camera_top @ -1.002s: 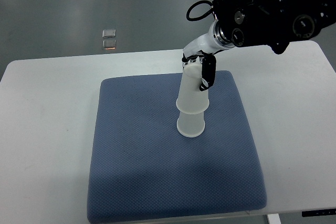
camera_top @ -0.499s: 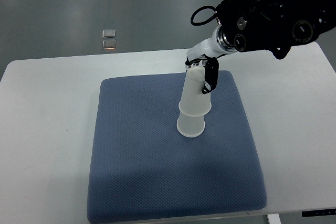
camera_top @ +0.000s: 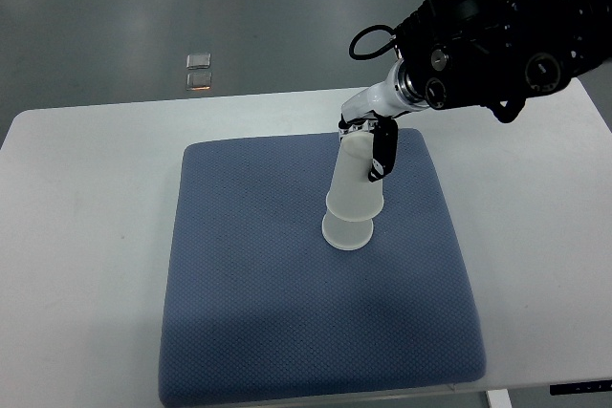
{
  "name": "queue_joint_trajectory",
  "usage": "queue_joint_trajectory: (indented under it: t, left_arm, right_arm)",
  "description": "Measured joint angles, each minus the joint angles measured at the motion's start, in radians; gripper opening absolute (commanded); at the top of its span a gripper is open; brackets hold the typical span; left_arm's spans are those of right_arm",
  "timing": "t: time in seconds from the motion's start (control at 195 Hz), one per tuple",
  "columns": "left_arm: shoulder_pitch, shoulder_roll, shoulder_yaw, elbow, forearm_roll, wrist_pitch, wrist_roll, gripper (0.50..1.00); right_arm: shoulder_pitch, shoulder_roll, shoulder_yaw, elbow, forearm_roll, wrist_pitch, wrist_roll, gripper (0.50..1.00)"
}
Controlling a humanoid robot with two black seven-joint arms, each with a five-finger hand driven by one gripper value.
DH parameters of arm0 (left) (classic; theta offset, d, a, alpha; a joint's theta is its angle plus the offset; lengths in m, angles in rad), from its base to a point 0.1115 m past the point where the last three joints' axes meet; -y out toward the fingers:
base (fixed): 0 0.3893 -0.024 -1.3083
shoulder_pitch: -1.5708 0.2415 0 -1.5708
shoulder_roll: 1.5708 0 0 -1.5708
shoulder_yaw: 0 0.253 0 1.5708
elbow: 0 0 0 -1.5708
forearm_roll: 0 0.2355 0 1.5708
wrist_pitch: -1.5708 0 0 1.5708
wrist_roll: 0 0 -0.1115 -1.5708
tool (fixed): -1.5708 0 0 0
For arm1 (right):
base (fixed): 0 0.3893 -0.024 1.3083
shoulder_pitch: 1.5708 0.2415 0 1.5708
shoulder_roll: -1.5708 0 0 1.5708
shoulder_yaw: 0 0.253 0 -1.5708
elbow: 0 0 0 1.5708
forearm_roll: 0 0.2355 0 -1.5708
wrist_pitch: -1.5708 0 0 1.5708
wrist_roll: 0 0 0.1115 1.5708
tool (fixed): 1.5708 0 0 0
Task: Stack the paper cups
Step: 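Lower the held cup onto the upside-down cup on the pad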
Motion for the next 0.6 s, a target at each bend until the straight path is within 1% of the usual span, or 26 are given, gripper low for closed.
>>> queue_joint_trajectory:
  t: [0.098, 0.17, 0.236, 0.601]
  left_arm:
    - [0.0, 0.0, 0.0, 0.0, 0.0, 0.0, 0.0, 1.0]
    - [0.0, 0.0, 0.0, 0.0, 0.0, 0.0, 0.0, 1.0]
    - [0.0, 0.0, 0.0, 0.001, 0.0, 0.0, 0.0, 1.0]
    - [0.0, 0.0, 0.0, 0.002, 0.0, 0.0, 0.0, 1.0]
  right_arm:
    - [-0.011, 0.001, 0.0, 0.0, 0.001, -0.01, 0.0, 0.76]
    - [-0.021, 0.002, 0.0, 0.0, 0.001, -0.019, 0.0, 0.78]
    - [-0.03, 0.003, 0.0, 0.0, 0.001, -0.026, 0.0, 0.787]
    - [-0.063, 0.025, 0.001, -0.002, 0.002, -0.062, 0.001, 0.799]
